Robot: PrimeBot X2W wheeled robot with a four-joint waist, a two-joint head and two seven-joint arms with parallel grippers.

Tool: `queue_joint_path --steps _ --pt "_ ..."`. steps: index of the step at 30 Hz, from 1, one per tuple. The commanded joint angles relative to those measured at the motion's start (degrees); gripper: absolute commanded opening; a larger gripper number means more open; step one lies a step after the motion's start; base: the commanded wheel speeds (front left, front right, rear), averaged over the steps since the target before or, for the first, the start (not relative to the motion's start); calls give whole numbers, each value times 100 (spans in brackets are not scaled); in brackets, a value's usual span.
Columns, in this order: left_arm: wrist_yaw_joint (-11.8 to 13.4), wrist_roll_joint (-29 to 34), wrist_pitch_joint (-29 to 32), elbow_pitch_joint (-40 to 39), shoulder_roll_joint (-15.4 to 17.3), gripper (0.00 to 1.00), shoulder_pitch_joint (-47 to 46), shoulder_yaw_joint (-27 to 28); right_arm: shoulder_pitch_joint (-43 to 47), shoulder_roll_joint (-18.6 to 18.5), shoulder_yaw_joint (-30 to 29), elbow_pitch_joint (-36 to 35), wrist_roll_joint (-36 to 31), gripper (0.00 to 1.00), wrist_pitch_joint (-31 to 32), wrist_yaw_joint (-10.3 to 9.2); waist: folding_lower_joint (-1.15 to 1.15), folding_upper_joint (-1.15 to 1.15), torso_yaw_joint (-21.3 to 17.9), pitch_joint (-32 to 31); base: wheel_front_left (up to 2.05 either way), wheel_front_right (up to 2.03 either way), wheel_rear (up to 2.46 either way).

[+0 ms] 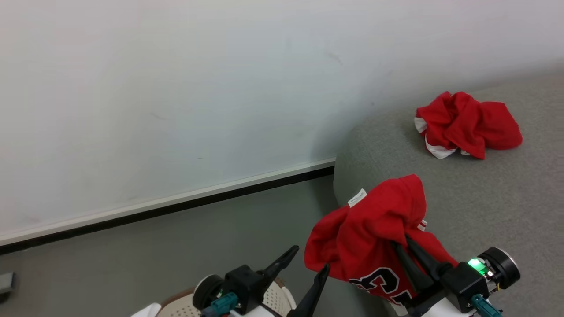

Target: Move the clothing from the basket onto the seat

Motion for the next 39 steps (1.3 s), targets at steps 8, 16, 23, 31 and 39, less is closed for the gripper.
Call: queue_joint_path --steps 8,16,23,31,39 --pt "-55 50 -105 175 -57 100 -191 -52 222 -84 -512 -239 -100 0 56 -19 0 -1 -553 236 0 0 0" --pt "-101 37 -76 231 -79 100 -299 -105 259 -11 -713 -270 -199 0 9 -19 0 -1 -506 364 0 0 0" --pt "-120 168 64 210 -158 100 -828 -87 -207 97 -1051 -198 -210 0 -97 -19 0 -1 -327 1036 0 0 0" --pt "-297 449 247 143 -133 100 -1938 6 -1672 40 -1790 195 -271 0 -245 -19 0 -1 20 2448 0 0 0" --pt "-402 545 270 157 -50 100 -2316 16 -3636 -638 -2905 1077 -209 0 -82 -19 0 -1 393 3297 0 0 0"
